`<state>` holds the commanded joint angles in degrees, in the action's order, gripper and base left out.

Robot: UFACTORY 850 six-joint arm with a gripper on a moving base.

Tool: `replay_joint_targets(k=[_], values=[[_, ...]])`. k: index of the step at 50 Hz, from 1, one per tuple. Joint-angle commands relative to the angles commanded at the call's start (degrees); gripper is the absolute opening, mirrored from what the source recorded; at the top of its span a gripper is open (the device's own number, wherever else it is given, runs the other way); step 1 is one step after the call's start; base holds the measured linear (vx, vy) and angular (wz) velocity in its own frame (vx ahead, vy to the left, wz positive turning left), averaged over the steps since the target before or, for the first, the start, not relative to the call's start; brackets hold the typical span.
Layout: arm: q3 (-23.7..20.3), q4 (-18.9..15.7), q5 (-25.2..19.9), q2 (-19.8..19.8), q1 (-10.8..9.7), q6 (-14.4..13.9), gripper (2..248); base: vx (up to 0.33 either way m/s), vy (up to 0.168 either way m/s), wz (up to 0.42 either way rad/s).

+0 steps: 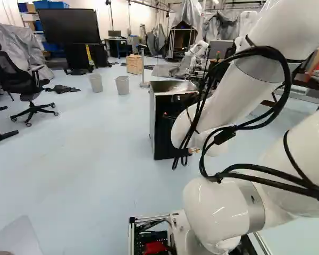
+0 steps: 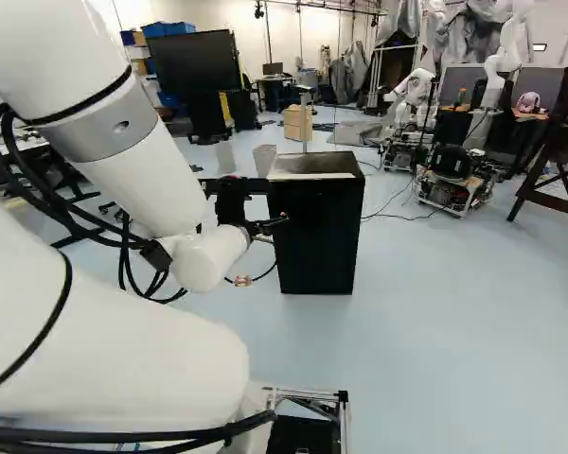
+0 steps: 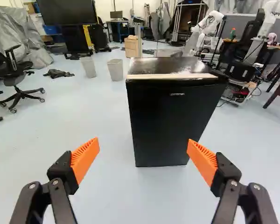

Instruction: Grab a drink from the fridge

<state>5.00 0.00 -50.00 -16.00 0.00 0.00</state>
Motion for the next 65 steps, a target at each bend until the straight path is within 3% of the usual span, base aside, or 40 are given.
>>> replay_joint_targets(k=[65], values=[[0.0,0.0,0.0,0.0,0.0,0.0,247,0.111,0.032,-0.016]])
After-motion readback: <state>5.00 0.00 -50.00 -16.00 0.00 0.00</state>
